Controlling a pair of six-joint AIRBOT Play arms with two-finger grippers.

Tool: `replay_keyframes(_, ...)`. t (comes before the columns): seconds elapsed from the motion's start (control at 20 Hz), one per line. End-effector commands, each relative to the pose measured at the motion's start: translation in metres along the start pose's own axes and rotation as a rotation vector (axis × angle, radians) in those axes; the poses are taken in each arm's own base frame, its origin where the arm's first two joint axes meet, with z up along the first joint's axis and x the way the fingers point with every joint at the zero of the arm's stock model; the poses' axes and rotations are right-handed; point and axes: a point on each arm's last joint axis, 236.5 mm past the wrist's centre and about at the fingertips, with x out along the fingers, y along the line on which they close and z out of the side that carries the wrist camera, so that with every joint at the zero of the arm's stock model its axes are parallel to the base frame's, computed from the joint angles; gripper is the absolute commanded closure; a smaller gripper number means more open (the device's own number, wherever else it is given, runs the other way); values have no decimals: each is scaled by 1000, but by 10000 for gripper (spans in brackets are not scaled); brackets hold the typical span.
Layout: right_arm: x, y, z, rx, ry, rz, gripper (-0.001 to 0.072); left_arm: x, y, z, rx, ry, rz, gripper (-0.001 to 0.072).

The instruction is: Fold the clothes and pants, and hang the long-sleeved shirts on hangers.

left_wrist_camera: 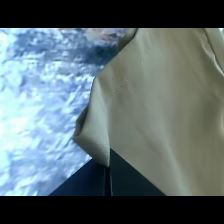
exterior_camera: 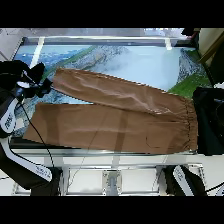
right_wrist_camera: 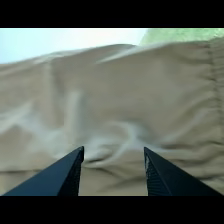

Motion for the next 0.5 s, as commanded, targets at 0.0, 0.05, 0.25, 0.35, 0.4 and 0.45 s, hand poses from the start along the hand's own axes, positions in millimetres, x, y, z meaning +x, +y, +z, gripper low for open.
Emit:
replay_keyframes(0.0,2,-28,-29,-26,110,-107,284,-36,48,-12,80,118,160,697)
replay_keyframes(0.05,8,-34,-46,-18,157,-115,284,-46,60,-13,78,141,190,697)
replay_keyframes(0.25,40,-45,-96,68,224,-99,283,-50,67,-13,56,153,191,687)
replay_keyframes(0.35,45,-43,-105,95,232,-81,282,-45,54,-7,39,118,154,358)
replay_keyframes(0.4,45,-43,-104,94,231,-80,280,-45,45,-5,15,108,122,66)
replay_keyframes(0.45,43,-42,-102,84,227,-82,280,-49,38,-5,21,111,93,41)
